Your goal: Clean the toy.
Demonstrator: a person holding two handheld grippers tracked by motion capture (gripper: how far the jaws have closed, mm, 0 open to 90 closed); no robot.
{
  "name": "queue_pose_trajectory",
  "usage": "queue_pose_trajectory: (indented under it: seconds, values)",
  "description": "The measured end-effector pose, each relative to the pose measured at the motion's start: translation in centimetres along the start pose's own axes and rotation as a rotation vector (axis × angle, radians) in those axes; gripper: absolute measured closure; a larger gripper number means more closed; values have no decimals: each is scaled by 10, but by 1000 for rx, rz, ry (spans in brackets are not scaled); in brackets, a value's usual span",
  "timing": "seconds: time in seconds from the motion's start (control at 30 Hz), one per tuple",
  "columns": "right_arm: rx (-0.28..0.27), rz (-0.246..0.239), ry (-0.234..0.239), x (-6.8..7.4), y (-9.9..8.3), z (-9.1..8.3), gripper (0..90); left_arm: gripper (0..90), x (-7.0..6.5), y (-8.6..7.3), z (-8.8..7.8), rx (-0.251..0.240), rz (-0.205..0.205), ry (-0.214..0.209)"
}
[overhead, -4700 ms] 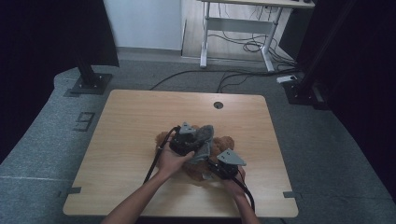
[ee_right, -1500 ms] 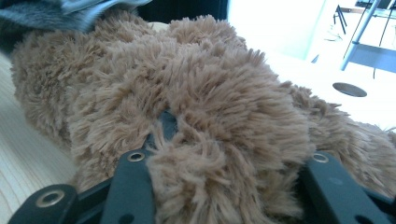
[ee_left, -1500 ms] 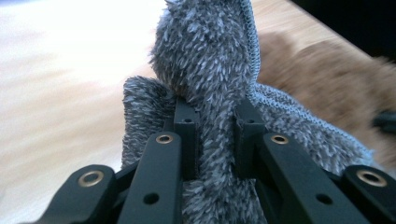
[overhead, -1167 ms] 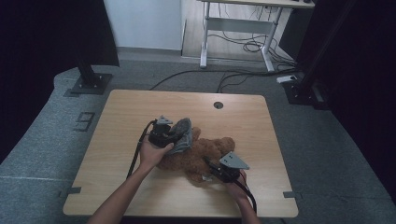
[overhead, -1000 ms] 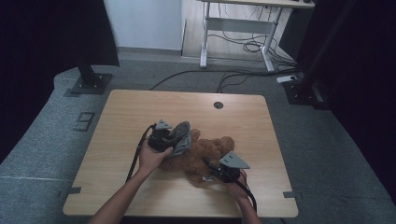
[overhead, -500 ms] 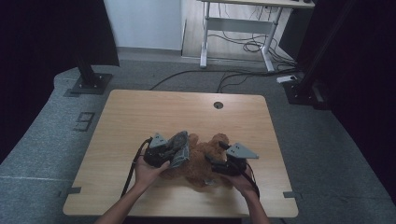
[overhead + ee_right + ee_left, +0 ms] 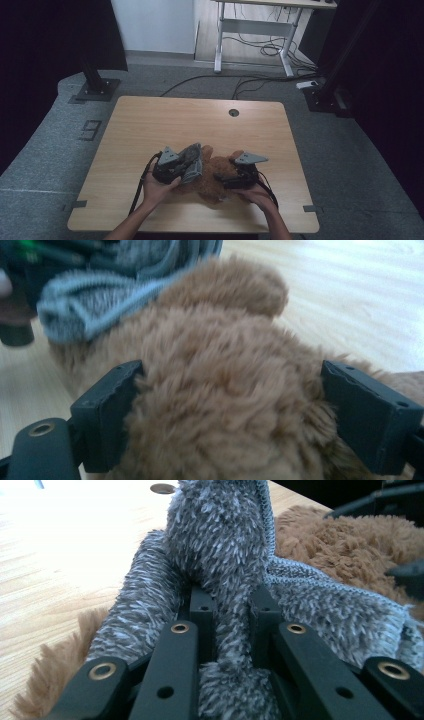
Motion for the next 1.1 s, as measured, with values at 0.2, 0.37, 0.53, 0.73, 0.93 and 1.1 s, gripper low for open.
queue_pose_trajectory:
  seconds: [0.2, 0.37, 0.53, 0.73, 0.93, 1.1]
  values:
    - [36, -38, -12, 9, -12, -3, 155, 775, 0, -2, -3, -16, -3, -8]
    - [40, -49, -56, 13, -19, 0, 320, 773, 1, 1, -1, -18, -8, -9]
    - [-1, -84, -116, 6, -12, 6, 528, 767, 9, 13, 8, -15, -32, 0]
    - [-70, -69, -162, -10, -1, 15, 584, 763, 25, 28, 18, -4, -49, 21]
    - [-129, -73, -245, -26, 10, 28, 610, 759, 41, 43, 28, -1, -63, 52]
    - [-148, -85, -286, -39, 19, 39, 612, 759, 52, 51, 37, -3, -92, 65]
Point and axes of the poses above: each handheld gripper's, and its own axes: z roughly forward along the jaws, y roughly out of its top, x roughly to its left, the point moved 8 cm from there along z, roughly forward along the jaws, and after that the axes turned 4 degrees about -z, right-handed, at the moved point
